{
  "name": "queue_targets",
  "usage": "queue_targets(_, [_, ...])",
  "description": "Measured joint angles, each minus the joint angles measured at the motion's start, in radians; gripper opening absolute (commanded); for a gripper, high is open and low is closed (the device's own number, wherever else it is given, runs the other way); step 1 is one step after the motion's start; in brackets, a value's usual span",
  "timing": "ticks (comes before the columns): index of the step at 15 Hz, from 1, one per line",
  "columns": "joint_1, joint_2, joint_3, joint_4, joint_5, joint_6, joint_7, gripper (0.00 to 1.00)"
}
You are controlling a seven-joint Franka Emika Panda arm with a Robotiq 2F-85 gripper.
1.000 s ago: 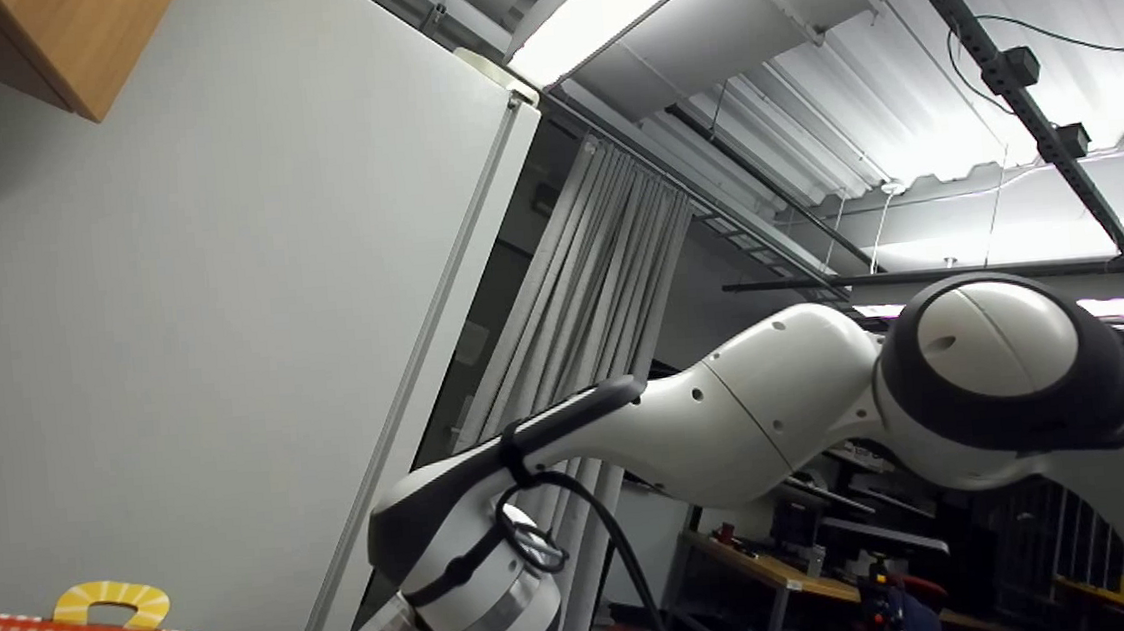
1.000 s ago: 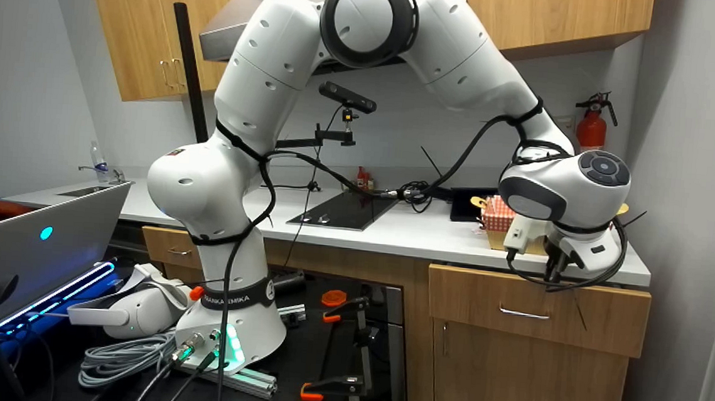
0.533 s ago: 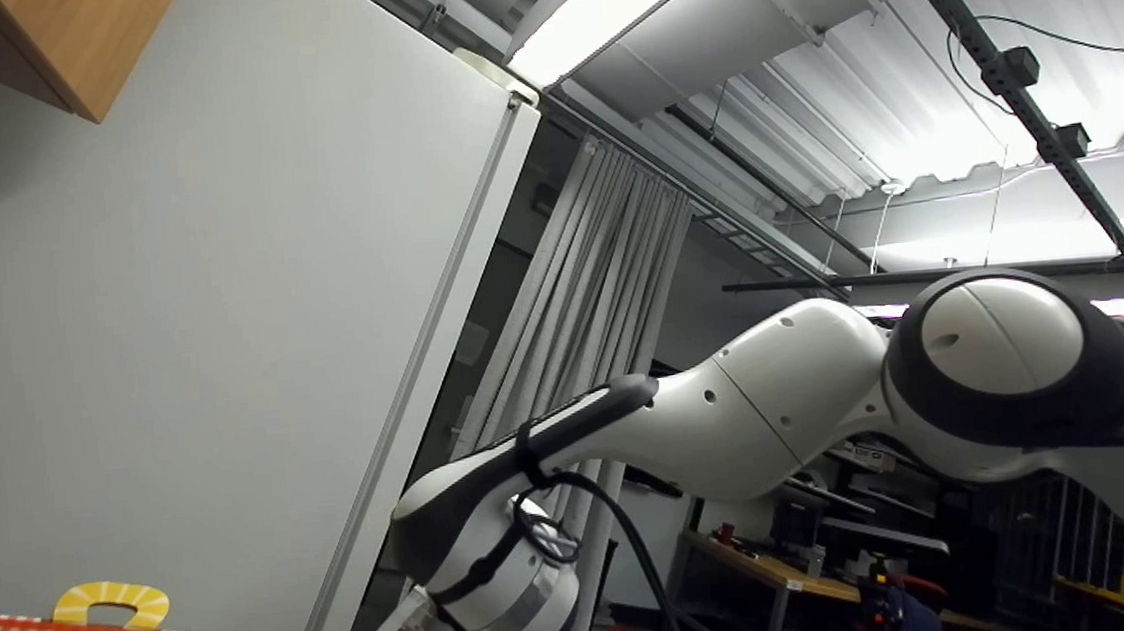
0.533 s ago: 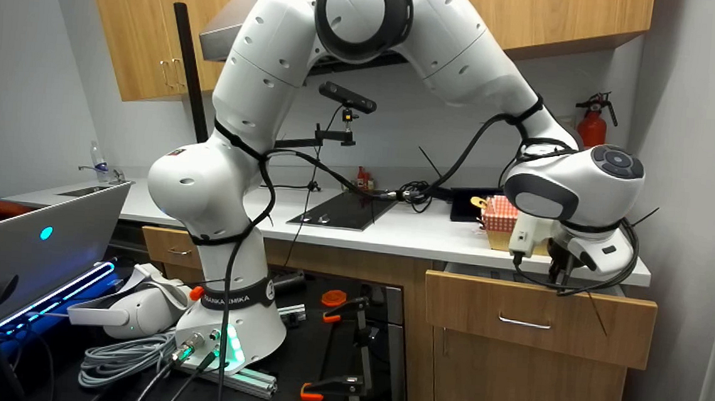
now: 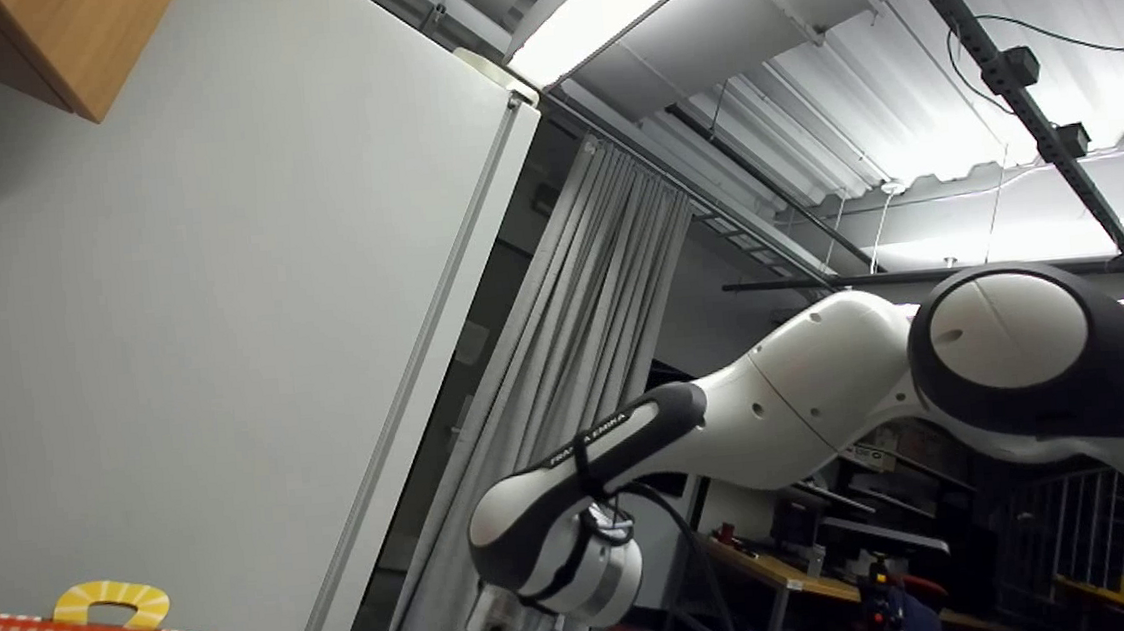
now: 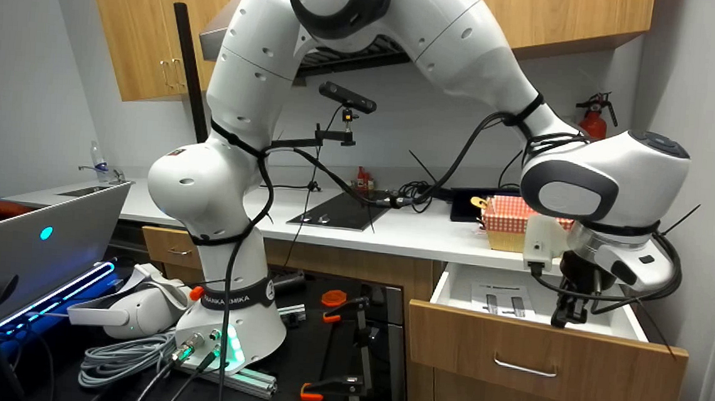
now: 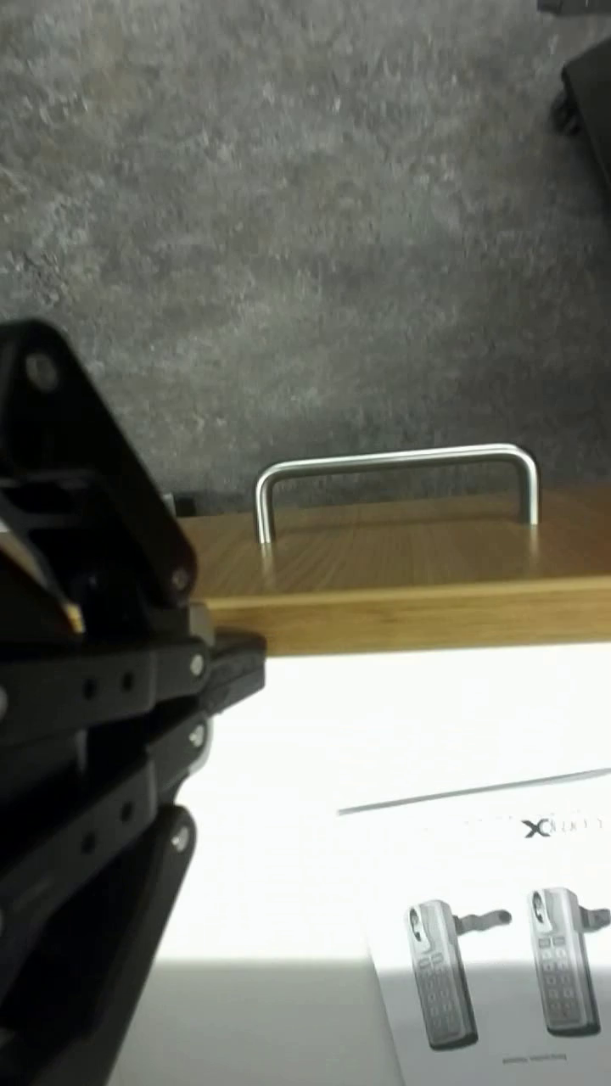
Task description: Open the bottom drawer on the right
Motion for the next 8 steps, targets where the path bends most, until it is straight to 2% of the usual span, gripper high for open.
queue_targets(4, [-0.013,-0.001,-0.079,0.008,-0.161,-0.002,0.021,0.0])
queue_targets(8, [-0.044,0.025,-0.095,0.079,-0.193,0.02,0.022,0.0])
